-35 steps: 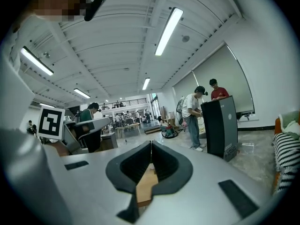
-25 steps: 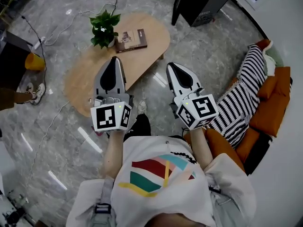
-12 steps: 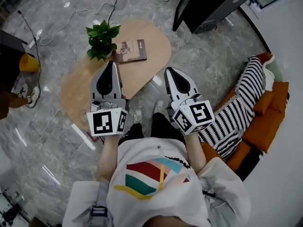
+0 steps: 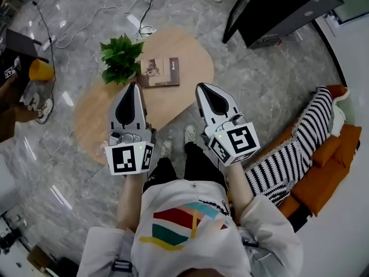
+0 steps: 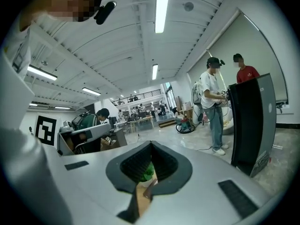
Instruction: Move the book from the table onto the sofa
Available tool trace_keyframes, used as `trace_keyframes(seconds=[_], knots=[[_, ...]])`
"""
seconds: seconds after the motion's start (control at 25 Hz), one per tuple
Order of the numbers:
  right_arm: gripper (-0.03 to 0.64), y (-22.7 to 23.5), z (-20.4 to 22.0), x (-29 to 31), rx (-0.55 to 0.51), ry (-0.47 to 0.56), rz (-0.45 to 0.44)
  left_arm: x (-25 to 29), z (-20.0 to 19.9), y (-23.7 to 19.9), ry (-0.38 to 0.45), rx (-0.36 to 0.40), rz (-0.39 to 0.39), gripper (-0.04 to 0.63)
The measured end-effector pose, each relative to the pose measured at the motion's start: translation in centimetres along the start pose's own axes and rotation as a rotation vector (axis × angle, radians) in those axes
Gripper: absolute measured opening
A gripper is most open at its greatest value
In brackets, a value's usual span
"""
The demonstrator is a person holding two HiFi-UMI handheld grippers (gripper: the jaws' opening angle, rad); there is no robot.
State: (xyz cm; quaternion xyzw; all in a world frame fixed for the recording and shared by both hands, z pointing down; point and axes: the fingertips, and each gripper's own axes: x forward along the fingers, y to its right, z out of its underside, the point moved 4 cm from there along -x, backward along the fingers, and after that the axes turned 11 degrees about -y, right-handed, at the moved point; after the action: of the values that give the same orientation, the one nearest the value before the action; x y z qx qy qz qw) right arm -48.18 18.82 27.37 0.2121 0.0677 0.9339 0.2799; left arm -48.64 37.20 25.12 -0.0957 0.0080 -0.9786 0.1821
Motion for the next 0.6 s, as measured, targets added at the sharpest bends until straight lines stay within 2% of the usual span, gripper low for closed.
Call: trace_keyframes(seconds=[0.24,0.4,0.6], knots=[[0.014,3.9,3.1,5.0,-0.039,-0.07,-0.065,4.4,4.3,-0.6,-0.019,0.007,-0.038,0.006],[0.012,5.0,7.3,9.7,-0.081,-0.137,-0.104,7.1,9.8,-2.4,-0.011,0.015,-0.068,0.006],[0.012,5.2,12.1,15.9,-0.132,-0.18,-0.121,8.7,16.3,-4.3,-0.028,-0.031,-0.061,0.006]])
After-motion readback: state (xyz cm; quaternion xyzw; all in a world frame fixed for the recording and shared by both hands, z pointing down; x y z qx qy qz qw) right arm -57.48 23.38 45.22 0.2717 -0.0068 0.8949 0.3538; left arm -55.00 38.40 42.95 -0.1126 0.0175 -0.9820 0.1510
